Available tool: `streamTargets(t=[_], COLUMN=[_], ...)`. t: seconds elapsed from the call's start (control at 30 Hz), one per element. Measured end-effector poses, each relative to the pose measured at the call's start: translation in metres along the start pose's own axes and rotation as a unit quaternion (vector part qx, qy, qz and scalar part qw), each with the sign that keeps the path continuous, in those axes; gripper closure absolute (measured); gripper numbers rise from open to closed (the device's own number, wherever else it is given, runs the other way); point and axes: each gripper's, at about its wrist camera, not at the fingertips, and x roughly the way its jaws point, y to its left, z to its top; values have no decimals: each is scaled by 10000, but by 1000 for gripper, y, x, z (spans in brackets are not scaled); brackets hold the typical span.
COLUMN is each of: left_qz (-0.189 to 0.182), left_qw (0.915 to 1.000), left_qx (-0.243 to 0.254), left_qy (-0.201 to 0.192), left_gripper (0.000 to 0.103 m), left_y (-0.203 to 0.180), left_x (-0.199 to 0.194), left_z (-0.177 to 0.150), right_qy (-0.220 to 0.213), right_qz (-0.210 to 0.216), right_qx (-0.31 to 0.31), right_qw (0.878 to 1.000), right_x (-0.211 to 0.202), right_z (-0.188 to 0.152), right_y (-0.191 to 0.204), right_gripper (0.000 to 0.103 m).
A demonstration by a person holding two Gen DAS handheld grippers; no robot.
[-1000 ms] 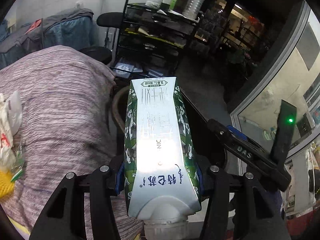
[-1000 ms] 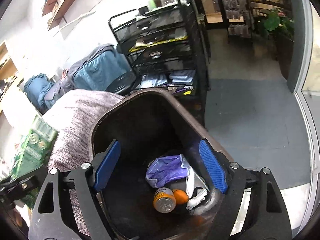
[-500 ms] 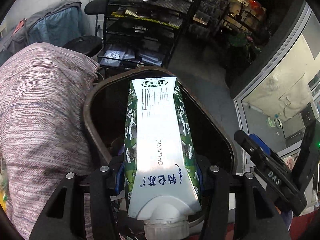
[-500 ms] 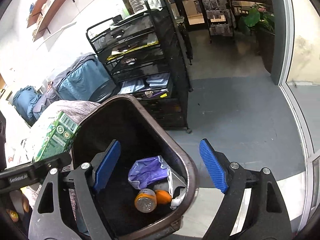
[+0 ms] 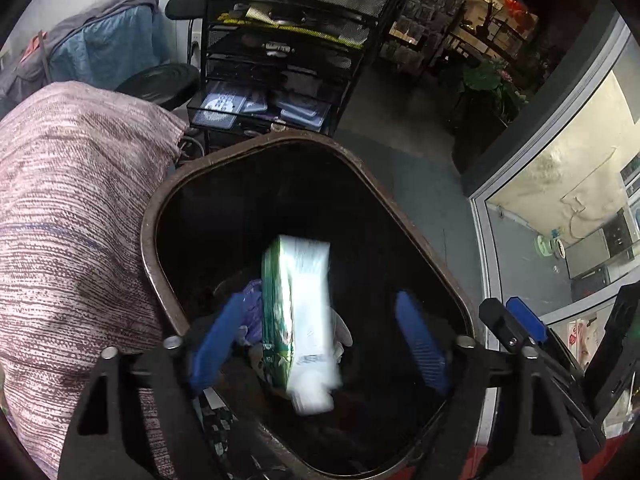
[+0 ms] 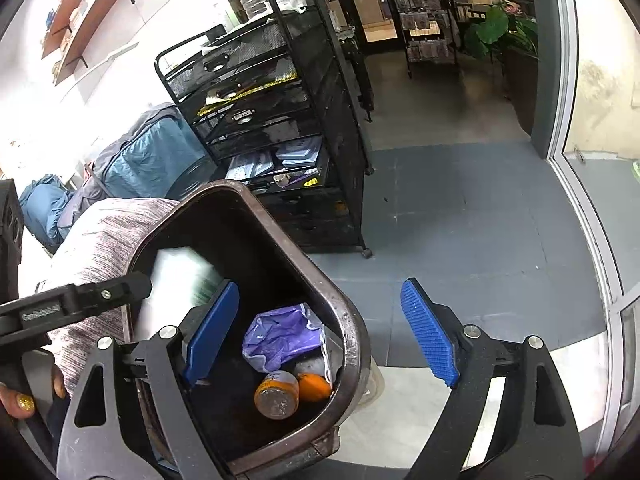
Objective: Collect trash
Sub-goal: 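Move both tools back over the trash on the bed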
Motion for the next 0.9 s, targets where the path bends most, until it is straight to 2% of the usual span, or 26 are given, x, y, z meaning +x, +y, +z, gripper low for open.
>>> streamTargets(t=[0.07, 0.3, 0.4, 0.67, 0.9], left_qz=[77, 322, 304, 498, 696], left_qw=[9999, 9966, 9949, 9855, 9787], left_qx=[73, 263, 238, 229, 74], left_qy=[-118, -713, -937, -1607, -1928], left_gripper=[17, 13, 12, 7, 6], left_y=[-2, -3, -4, 0, 16], left_x=[-6, -44, -60, -109, -135], left_z=[-1, -15, -22, -45, -62], right_qy=[9, -31, -81, -313, -411], right_qz=[11, 103, 181, 423, 690], right_qx=[-4, -92, -170, -513, -895], right_qw=[10000, 9999, 9997, 9973, 9927], right_x=[1, -1, -3, -19, -30], right_z=[-1, -4, -4, -10, -12], right_y=[1, 11, 19, 47, 80], right_gripper=[20, 20, 20, 19, 19])
